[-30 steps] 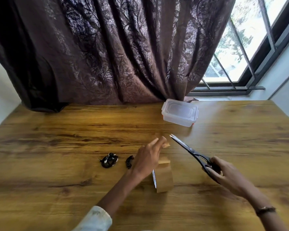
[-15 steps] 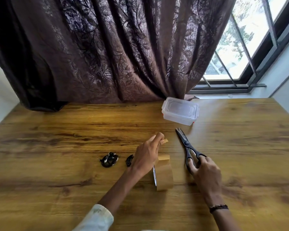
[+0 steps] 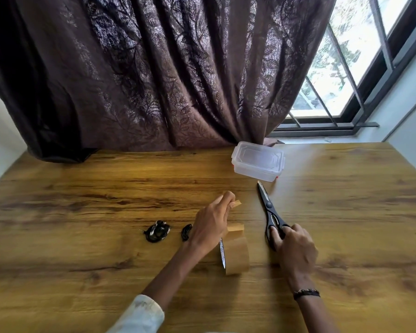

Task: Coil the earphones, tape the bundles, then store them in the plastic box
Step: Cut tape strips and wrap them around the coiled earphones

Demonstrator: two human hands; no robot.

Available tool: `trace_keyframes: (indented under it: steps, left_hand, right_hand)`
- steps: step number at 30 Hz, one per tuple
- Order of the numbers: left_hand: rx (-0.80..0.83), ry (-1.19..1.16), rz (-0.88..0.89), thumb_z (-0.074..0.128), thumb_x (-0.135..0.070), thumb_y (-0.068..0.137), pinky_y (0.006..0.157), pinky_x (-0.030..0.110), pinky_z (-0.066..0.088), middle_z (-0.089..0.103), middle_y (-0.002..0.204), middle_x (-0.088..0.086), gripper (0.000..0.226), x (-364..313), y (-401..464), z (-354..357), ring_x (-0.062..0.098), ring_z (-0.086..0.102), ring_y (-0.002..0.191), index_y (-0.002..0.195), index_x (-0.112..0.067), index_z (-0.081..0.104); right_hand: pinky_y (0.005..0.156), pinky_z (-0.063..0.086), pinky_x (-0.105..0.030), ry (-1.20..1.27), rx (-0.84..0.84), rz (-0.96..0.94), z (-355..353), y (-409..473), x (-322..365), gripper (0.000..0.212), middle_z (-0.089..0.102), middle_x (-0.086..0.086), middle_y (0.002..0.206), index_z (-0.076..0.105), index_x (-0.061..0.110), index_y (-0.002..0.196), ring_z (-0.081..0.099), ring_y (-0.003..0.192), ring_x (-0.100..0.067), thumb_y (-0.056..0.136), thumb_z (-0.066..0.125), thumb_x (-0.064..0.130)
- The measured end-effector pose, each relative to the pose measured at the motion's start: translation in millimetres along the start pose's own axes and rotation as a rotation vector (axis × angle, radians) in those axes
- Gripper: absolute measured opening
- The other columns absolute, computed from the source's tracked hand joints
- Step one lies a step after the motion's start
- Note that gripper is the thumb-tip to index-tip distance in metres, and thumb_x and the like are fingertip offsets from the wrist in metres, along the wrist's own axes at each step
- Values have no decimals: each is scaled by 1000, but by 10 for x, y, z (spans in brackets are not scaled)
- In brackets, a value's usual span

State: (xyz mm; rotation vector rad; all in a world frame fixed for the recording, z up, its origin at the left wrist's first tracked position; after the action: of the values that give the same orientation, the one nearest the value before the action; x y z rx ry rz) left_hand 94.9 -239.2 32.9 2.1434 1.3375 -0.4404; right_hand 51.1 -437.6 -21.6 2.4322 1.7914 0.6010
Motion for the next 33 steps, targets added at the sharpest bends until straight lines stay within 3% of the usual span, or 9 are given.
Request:
trace_keyframes:
  steps: [4, 8, 10, 13, 20, 22, 24, 29, 33]
  left_hand:
    - [-9, 0, 1, 26, -36, 100, 35, 33, 50, 57, 91, 4, 16, -14, -10, -20, 21, 63, 54, 104, -23, 34]
    - [-12, -8, -15, 28, -34, 100, 37, 32, 51, 58, 98, 2, 13, -20, -5, -33, 20, 64, 57, 106, -23, 32]
    - [-16, -13, -36, 31, -31, 101, 39, 30, 52, 61, 103, 3, 15, -4, -10, -21, 18, 65, 62, 110, -20, 35]
    - [-21, -29, -82, 26, -39, 100, 38, 30, 51, 63, 105, 1, 29, 33, -17, 16, 17, 67, 62, 111, -17, 40]
    - [-157, -289, -329, 38, -32, 100, 47, 32, 57, 67, 105, 0, 17, 180, -29, -8, 6, 68, 65, 108, -17, 44]
    - [-201, -476, -460, 43, -26, 100, 59, 36, 60, 67, 106, 4, 8, 241, -47, -68, 8, 69, 71, 104, -20, 44]
    - [-244, -641, -581, 47, -22, 99, 61, 27, 58, 66, 105, 6, 1, 307, -75, -141, 10, 67, 76, 99, -21, 47]
    - [-238, -1015, -806, 53, -15, 96, 50, 17, 51, 67, 93, 8, 19, 336, -149, -216, 12, 61, 68, 110, -2, 53]
    - [-184, -1121, -865, 53, -18, 96, 53, 18, 52, 67, 89, 5, 21, 301, -181, -217, 12, 61, 70, 112, -4, 55]
  right_hand:
    - [50, 37, -26, -8, 32, 71, -4, -1, -16, 22, 63, -9, 71, 72, 8, 72, 60, 66, -30, 74, 82, 27]
    - [78, 49, -33, 220, 84, 52, -215, -136, 47, 30, 67, -6, 107, 69, 9, 112, 60, 97, -26, 89, 67, 27]
    - [78, 50, -24, 532, 200, 66, -454, -305, 185, 27, 66, 5, 105, 69, 20, 111, 62, 96, -13, 91, 60, 36]
    - [69, 48, -10, 863, 539, 101, -592, -569, 426, 26, 68, 20, 95, 68, 35, 101, 64, 88, 5, 81, 59, 50]
    - [80, 59, -32, 1037, 628, 107, -468, -575, 492, 29, 76, 8, 88, 76, 23, 96, 71, 87, -10, 71, 79, 36]
    - [77, 56, -22, 1004, 495, 48, -505, -516, 493, 25, 75, 14, 84, 76, 28, 96, 69, 84, -3, 72, 80, 29]
    - [72, 50, -13, 826, 302, -83, -546, -410, 488, 23, 70, 20, 80, 77, 24, 96, 65, 82, -2, 74, 80, 21]
    - [70, 57, -29, 316, 91, -481, -429, -120, 559, 24, 69, 5, 92, 75, 17, 99, 63, 86, -16, 77, 77, 7]
    - [64, 56, -31, 143, 63, -523, -222, -15, 573, 25, 68, 2, 84, 75, 19, 93, 62, 78, -19, 72, 80, 6]
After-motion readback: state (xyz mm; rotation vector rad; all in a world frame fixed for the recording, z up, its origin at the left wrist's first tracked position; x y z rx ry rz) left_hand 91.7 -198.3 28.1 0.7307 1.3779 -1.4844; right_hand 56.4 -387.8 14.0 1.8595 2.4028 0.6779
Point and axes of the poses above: each hand's wrist, its own y-axis towards the middle knuckle, its own z-axis out of the palm, x = y × z, the point moved 3 cm from there along y, towards the middle knuckle
